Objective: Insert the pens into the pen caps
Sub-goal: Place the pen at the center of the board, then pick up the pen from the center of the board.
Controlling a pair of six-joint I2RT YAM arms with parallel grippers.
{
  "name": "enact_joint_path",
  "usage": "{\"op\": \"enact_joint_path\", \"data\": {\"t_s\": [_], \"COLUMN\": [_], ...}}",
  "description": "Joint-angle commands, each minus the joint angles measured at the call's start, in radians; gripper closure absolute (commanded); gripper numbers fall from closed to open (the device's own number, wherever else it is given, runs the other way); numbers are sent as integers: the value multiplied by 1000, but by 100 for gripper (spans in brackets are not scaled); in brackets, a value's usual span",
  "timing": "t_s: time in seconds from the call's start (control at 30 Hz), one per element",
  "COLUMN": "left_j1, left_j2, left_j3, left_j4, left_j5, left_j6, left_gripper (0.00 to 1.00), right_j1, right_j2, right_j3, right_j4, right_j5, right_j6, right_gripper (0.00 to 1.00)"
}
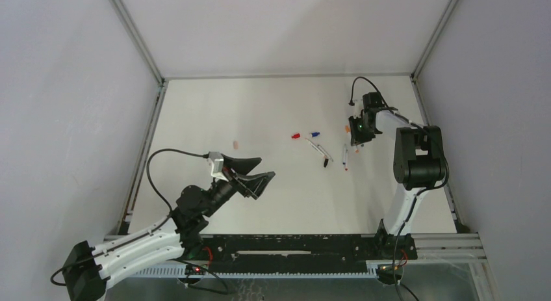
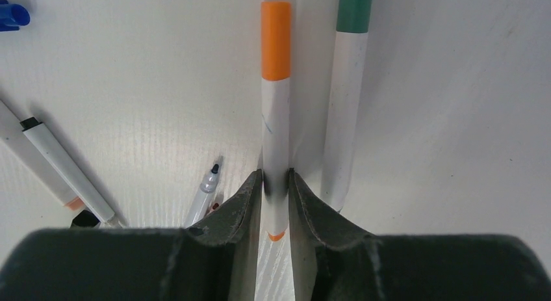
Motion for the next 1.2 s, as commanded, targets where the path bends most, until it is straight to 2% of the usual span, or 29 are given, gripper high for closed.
{"op": "enact_joint_path", "data": {"t_s": [0.0,0.27,0.57,0.7,1.0,1.17], "left_j1": [6,6,6,6,5,6], "left_j2": [-14,-20,-21,-7,74,121], "left_j3": [-12,-10,-2,-4,19,35], "left_j4": [37,38,86,108,127,92], "left_j5": [21,25,43,38,30,6], "left_j6": [-11,-20,-55,-77,-107,-115], "left_gripper": [15,15,14,10,8,7], "right_j1": [-7,-13,-31,-62,-75,-43], "right_j2": [4,-20,-161,-243,-384,-409], "right_j3": [39,40,34,21,-6,-6], "right_j4": [-28,-30,-32,-65,-186,-208], "right_j5": [-13,-23,-94,-250,-770,-866], "right_j6": [-18,-25,-61,-127,-283,-305], "right_gripper": [71,69,63,63,57,56]}}
